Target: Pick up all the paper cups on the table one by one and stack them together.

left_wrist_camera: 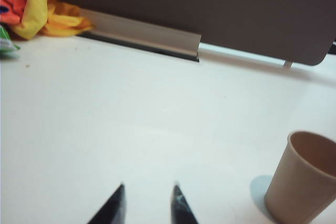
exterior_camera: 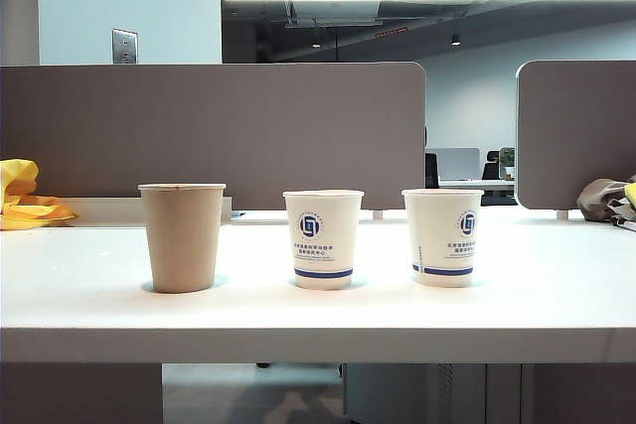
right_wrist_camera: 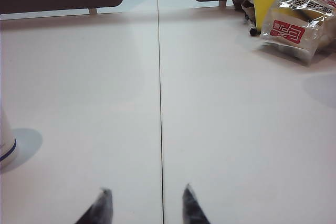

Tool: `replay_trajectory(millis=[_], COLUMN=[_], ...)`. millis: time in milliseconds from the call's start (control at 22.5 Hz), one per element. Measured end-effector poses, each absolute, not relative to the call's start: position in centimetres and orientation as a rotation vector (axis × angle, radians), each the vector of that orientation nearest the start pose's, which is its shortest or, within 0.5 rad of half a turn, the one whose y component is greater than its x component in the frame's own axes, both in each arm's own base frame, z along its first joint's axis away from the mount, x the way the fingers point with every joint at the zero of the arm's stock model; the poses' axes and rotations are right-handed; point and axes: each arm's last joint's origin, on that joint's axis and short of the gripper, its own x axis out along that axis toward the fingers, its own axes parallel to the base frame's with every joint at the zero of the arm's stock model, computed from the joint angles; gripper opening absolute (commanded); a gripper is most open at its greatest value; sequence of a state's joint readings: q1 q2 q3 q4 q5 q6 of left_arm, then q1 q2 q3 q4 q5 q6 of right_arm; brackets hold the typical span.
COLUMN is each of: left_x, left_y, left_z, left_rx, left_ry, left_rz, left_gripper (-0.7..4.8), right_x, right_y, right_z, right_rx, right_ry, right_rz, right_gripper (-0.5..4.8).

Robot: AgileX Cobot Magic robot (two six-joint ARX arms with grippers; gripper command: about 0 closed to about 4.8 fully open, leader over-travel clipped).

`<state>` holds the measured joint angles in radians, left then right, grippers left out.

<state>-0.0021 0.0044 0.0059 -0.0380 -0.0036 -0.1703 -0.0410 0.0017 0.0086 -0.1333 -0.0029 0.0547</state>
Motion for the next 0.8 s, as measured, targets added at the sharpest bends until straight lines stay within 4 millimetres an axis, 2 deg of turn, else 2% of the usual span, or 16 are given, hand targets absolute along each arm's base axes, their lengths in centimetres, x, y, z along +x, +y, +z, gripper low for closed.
replay_trajectory(millis=[622, 800], left_x=[9.75, 9.67], left_y=[0.02, 0.10], left_z=[15.95, 15.20], left_rx=[-0.169, -0.124], left_ry=[0.056, 0.133], left_rz=[0.016, 0.049], left_gripper=[1.13, 1.13], right_x=[9.64, 9.62], right_y=[-0.39, -0.39], right_z=[15.34, 15.20], right_rx=[0.057, 0.058], right_ry=[0.125, 0.141], right_rz=[-0.042, -0.042], right_gripper=[1.76, 1.76])
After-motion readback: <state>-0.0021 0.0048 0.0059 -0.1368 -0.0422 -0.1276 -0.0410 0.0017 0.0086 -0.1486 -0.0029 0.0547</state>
